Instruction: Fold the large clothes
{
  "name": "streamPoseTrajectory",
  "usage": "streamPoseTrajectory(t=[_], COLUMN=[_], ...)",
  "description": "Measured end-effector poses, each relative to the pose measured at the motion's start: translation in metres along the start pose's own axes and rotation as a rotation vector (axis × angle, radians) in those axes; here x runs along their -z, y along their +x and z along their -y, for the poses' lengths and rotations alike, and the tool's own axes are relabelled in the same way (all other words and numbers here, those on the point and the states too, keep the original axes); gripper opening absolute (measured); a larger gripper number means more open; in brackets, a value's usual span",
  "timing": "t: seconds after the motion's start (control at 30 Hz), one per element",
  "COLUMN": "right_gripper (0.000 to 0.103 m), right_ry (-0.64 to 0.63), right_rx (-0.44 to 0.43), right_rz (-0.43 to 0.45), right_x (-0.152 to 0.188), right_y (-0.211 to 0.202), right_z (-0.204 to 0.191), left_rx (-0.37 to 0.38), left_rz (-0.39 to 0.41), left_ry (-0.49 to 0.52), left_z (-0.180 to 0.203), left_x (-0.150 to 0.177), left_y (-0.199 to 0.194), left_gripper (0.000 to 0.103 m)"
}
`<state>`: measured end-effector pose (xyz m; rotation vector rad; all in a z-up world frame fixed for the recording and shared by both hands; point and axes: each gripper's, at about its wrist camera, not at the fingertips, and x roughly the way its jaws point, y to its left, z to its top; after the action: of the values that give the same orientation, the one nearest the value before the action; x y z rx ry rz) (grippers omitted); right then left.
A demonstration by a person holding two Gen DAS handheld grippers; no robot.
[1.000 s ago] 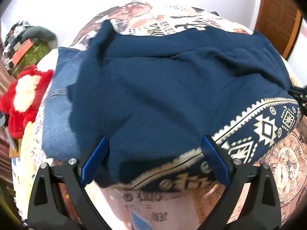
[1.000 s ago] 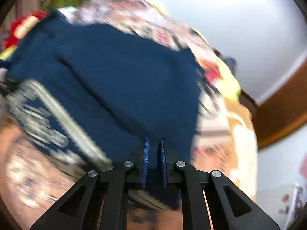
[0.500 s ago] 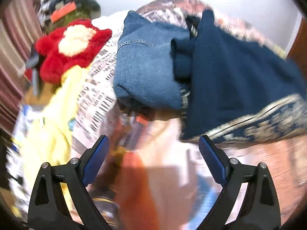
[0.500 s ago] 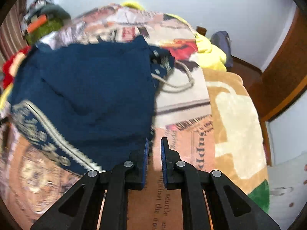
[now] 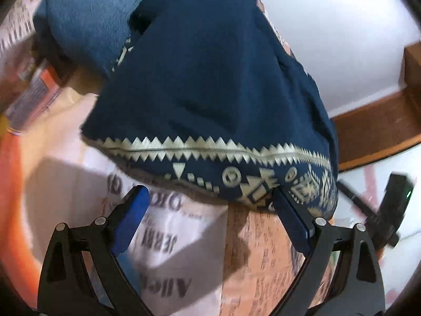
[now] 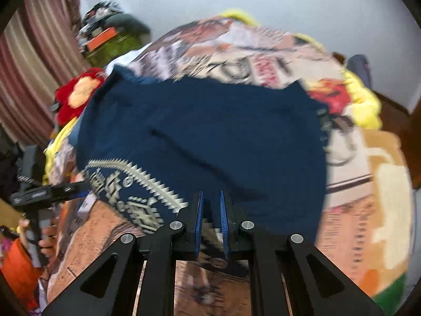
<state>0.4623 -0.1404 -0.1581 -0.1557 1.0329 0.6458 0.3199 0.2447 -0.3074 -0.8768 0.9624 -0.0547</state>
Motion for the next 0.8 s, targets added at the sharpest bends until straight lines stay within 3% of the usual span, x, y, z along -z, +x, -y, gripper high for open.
streamPoseTrajectory(t=[0.1, 0.27, 0.43, 0.53, 0.6, 0.67, 0.8], right_gripper=[0.008, 0.008, 0.008, 0.008, 0.008, 0.008, 0.008], right_ry=[0.011, 0.02, 0.015, 0.015, 0.017, 0.019, 0.016], right_rx=[-0.021, -0.06, -0.089, -0.09, -0.088, -0.087, -0.089], right_rz=[-0.019, -0.004, -0.011, -0.006, -0.004, -0.002, -0.003], right_x=[0.004, 0.005, 0.005, 0.006, 0.007, 0.007, 0.007], right_y=[0.021, 0.031, 0.03, 0.031, 0.031, 0.031, 0.03], right_z=[-0.006, -0.002, 0.004, 0.004, 0.004, 0.004, 0.004], left_rx=[0.039, 0.09, 0.208, 0.161, 0.075, 0.03, 0.084], left_rz=[0.035, 0.112, 0.239, 0.287, 0.27, 0.228, 0.25], left_ry=[0.012, 0.014, 0.028, 0.099, 0.12, 0.072, -0.027], left_z=[0.003, 0.015, 0.036, 0.054, 0.053, 0.038, 0.023], left_x=[-0.013, -0.039, -0.044, -0.05, -0.06, -0.067, -0.073], left_y=[0.005, 0.008, -0.02, -0.023, -0.006, 0.011, 0.017], left_gripper=[0.094, 0.074, 0.071, 0.071, 0.071, 0.071, 0.071])
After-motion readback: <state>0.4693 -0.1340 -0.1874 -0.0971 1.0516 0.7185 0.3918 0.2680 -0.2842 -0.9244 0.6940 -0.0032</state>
